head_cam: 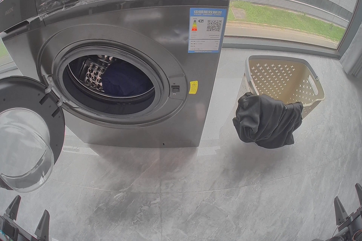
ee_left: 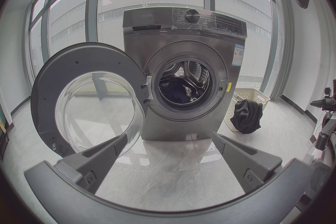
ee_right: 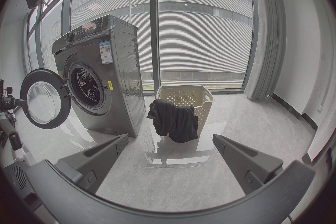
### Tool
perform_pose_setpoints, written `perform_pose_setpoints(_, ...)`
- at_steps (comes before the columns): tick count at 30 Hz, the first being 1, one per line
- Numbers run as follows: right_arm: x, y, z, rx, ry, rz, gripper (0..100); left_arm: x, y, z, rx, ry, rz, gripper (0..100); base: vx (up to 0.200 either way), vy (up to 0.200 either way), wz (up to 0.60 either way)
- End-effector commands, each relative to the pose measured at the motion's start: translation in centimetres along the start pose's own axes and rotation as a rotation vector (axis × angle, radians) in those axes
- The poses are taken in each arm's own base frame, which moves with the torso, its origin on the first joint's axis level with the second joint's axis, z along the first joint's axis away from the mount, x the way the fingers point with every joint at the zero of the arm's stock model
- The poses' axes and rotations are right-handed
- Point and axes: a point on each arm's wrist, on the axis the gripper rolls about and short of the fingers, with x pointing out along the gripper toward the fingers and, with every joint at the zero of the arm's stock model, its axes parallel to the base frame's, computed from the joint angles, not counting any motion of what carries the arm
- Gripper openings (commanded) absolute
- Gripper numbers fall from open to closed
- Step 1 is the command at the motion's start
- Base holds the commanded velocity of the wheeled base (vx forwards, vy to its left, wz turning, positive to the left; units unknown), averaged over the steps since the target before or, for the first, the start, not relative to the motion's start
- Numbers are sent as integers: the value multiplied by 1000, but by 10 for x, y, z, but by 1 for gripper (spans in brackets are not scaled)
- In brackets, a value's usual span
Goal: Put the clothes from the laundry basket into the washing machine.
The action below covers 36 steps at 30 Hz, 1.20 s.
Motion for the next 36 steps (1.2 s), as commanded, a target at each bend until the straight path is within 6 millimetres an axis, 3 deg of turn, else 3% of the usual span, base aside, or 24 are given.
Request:
perform_pose_setpoints(1,1,0,-3,-1,10,0,100,0,0,-4,-2,2,-1,100,0,0,0)
perform_pose_setpoints(24,1,0,-3,-1,10,0,100,0,0,-4,-1,2,3,100,0,0,0)
perform_pose_setpoints(36,1,0,-3,-1,10,0,100,0,0,-4,-5,2,3,100,0,-200,0)
